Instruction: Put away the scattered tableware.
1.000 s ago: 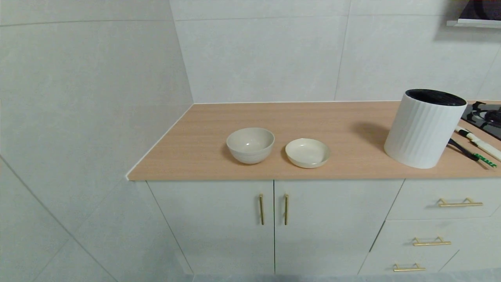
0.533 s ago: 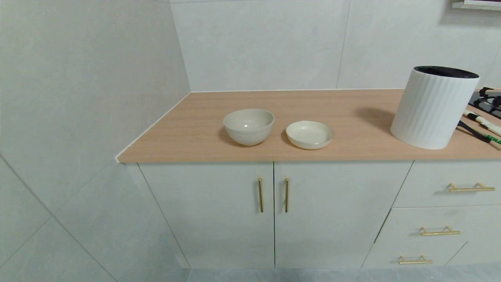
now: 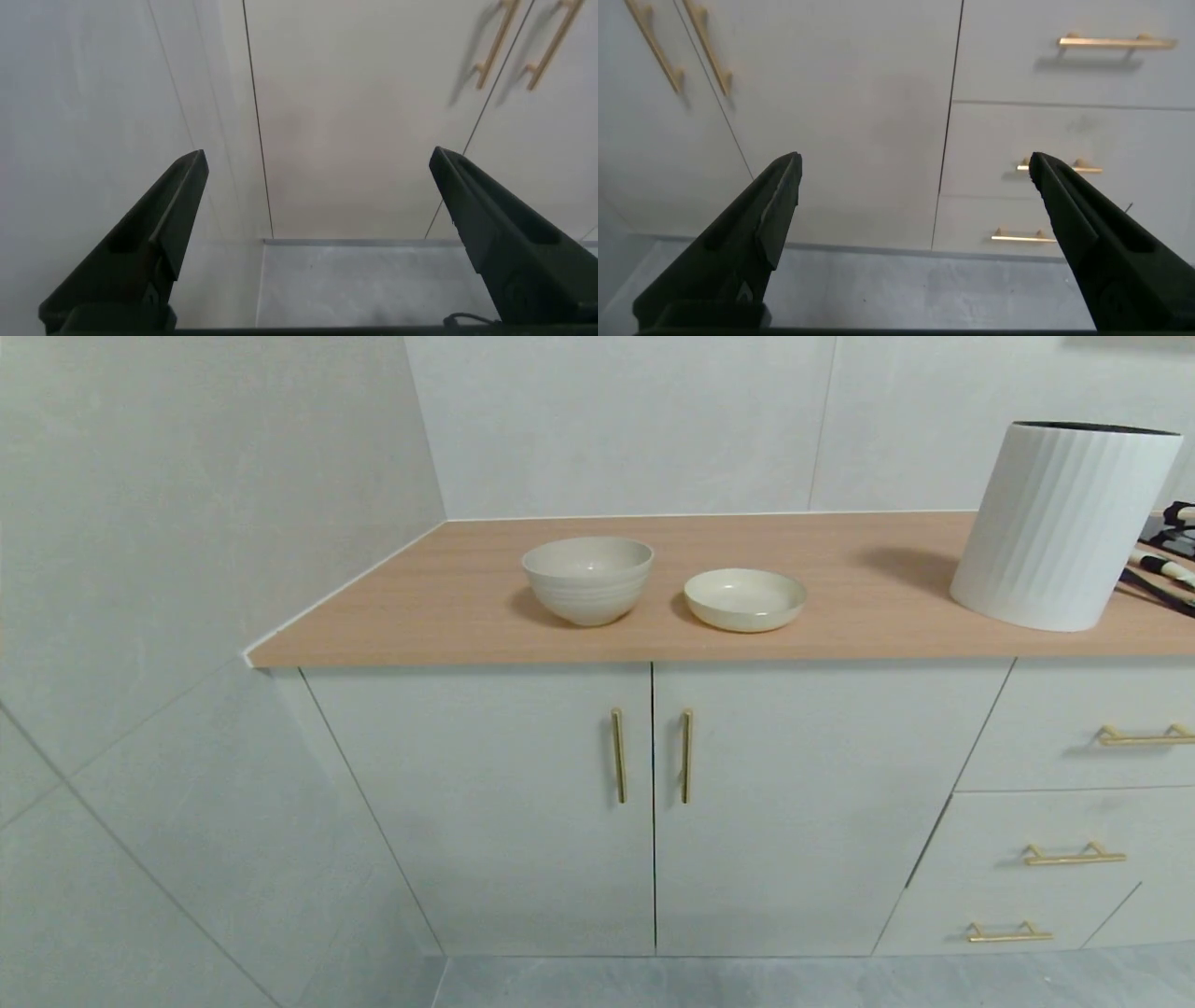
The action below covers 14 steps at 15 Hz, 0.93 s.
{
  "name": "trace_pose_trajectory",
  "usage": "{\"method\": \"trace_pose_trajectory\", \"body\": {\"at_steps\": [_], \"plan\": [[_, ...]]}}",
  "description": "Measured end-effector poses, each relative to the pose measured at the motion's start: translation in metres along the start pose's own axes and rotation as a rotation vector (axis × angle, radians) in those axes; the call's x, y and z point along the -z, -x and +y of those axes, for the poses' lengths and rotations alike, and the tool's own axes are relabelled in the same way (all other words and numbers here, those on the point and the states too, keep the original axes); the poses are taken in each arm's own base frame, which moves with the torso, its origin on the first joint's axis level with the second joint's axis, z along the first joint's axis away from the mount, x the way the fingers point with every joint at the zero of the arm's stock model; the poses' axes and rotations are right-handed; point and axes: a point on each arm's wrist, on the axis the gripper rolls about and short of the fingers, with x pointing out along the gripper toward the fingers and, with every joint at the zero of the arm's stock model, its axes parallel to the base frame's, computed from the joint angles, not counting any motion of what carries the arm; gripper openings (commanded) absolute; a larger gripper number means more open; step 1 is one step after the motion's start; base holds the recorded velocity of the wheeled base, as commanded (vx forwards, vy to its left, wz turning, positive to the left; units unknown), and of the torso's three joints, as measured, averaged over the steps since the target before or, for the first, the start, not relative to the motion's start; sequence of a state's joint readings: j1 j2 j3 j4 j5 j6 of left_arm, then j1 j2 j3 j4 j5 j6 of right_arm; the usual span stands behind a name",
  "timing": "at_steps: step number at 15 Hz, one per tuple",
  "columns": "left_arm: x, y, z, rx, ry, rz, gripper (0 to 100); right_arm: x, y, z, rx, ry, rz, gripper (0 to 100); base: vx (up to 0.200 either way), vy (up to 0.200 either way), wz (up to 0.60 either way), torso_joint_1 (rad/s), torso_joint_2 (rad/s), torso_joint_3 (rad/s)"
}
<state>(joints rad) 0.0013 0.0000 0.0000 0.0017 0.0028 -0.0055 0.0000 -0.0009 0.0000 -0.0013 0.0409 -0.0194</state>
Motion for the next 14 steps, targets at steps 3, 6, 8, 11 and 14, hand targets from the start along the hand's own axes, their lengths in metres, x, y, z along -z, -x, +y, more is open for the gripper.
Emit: {"method": "trace_pose_trajectory", "body": {"at_steps": [3,6,8,11,14], "plan": [[0.0000,0.0000,0.0000,0.000,0.000,0.000,100,0.0000,0.0000,0.0000,0.000,0.000,0.000,100,0.000,0.000,0.00,-0.124,0.45,0.323],[0.0000,0.0000,0.0000,0.000,0.000,0.000,100,0.0000,0.0000,0.0000,0.000,0.000,0.000,100,0.000,0.000,0.00,-0.053,0.31,0.221],[0.0000,0.0000,0.0000,0.000,0.000,0.000,100,0.0000,0.0000,0.0000,0.000,0.000,0.000,100,0.000,0.000,0.00,-0.024,0.08,0.044],[0.0000,0.0000,0.0000,0.000,-0.001,0.000,100,0.0000,0.0000,0.0000,0.000,0.000,0.000,100,0.000,0.000,0.00,-0.004,0.01,0.017],[0.0000,0.0000,0.0000,0.000,-0.001,0.000,100,0.0000,0.0000,0.0000,0.000,0.000,0.000,100,0.133,0.000,0.00,-0.002,0.00,0.003]]}}
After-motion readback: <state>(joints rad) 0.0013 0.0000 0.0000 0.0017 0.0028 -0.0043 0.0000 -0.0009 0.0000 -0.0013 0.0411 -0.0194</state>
